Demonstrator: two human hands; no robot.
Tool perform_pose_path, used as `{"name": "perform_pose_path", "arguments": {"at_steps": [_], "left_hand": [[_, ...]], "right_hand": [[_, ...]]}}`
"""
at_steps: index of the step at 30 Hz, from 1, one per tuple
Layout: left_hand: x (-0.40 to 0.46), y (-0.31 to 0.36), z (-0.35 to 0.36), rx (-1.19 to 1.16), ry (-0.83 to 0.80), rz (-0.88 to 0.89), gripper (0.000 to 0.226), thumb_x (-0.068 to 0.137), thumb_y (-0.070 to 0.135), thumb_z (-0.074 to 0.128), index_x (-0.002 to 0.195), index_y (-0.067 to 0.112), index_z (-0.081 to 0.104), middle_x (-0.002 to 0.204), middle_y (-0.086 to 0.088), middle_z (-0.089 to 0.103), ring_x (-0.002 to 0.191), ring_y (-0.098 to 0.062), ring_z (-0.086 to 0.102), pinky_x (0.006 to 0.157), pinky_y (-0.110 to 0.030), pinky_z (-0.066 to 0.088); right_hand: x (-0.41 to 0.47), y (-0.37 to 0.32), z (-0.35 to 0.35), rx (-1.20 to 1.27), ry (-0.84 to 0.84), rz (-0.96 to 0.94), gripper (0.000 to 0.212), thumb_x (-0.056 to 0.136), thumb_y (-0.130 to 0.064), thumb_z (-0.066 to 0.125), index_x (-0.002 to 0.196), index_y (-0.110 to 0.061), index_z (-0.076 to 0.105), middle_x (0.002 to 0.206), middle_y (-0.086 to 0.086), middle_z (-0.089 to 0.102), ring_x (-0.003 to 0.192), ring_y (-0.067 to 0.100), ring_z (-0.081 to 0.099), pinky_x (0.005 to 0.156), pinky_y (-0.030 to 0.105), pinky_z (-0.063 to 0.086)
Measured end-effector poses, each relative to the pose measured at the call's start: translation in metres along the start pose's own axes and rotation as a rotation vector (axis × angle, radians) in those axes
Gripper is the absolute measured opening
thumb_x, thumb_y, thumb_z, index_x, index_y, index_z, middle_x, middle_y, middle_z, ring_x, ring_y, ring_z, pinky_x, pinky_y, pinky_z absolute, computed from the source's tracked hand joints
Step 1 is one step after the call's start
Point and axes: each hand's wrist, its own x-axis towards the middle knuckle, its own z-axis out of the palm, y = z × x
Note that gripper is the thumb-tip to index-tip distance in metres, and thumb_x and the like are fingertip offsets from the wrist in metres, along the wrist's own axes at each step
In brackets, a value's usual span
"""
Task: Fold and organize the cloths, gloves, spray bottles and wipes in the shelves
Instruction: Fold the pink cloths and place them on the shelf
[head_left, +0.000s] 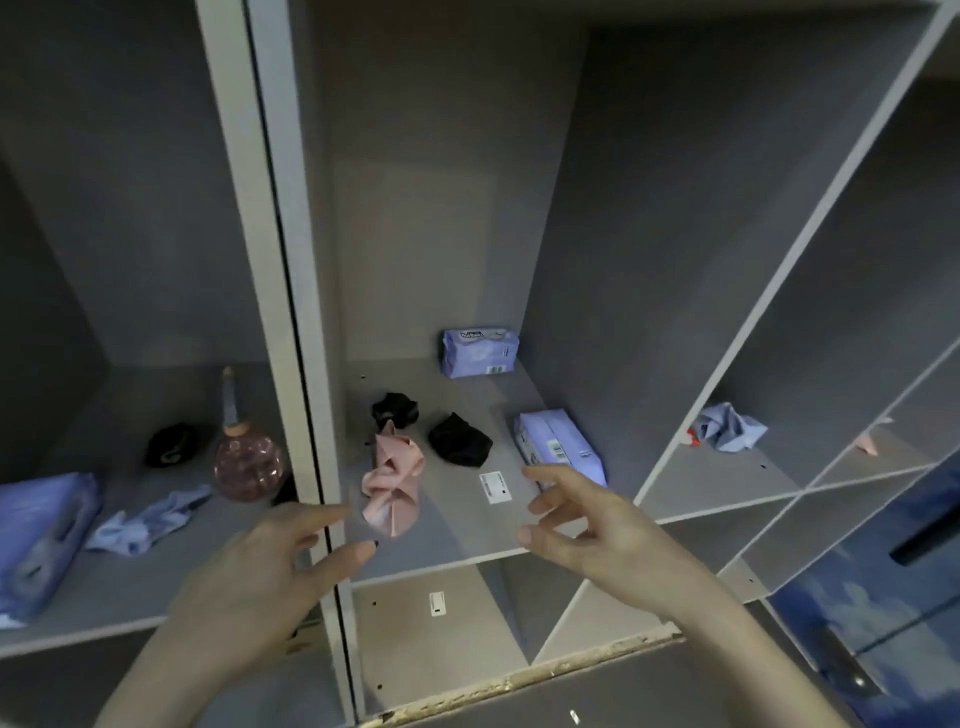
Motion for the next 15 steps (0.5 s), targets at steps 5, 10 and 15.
{"name": "perform_pose_path", "arguments": {"at_steps": [5, 10, 15], "left_hand": [[0.005, 0.051, 0.051, -0.074, 0.06, 0.09, 0.042, 0.068, 0.074, 0.057, 0.107, 0.058, 0.054, 0.127, 0.029, 0.047, 0.115, -0.006, 0.053, 0.097, -0.037, 0.045], [0.027, 0.123, 0.116, -0.262, 0.067, 0.307, 0.03, 0.07, 0.053, 0.074, 0.098, 0.055, 0.065, 0.111, 0.039, 0.055, 0.103, 0.009, 0.058, 0.094, -0.028, 0.047], [0.061, 0.176, 0.184, -0.262, -0.021, 0.424, 0.03, 0.069, 0.055, 0.071, 0.098, 0.055, 0.065, 0.117, 0.033, 0.057, 0.111, 0.013, 0.052, 0.099, -0.026, 0.045]], "right_hand": [[-0.022, 0.044, -0.049, 0.027, 0.001, 0.038, 0.049, 0.08, -0.051, 0.067, 0.125, -0.048, 0.047, 0.112, -0.023, 0.054, 0.101, -0.012, 0.054, 0.093, 0.022, 0.047], [-0.043, 0.095, -0.106, 0.063, 0.139, 0.081, 0.046, 0.081, -0.046, 0.068, 0.124, -0.04, 0.052, 0.112, -0.016, 0.059, 0.103, -0.004, 0.057, 0.094, 0.026, 0.047], [-0.053, 0.149, -0.157, 0.069, 0.213, 0.155, 0.045, 0.083, -0.047, 0.066, 0.124, -0.044, 0.05, 0.113, -0.015, 0.058, 0.101, -0.002, 0.059, 0.088, 0.021, 0.05]]}}
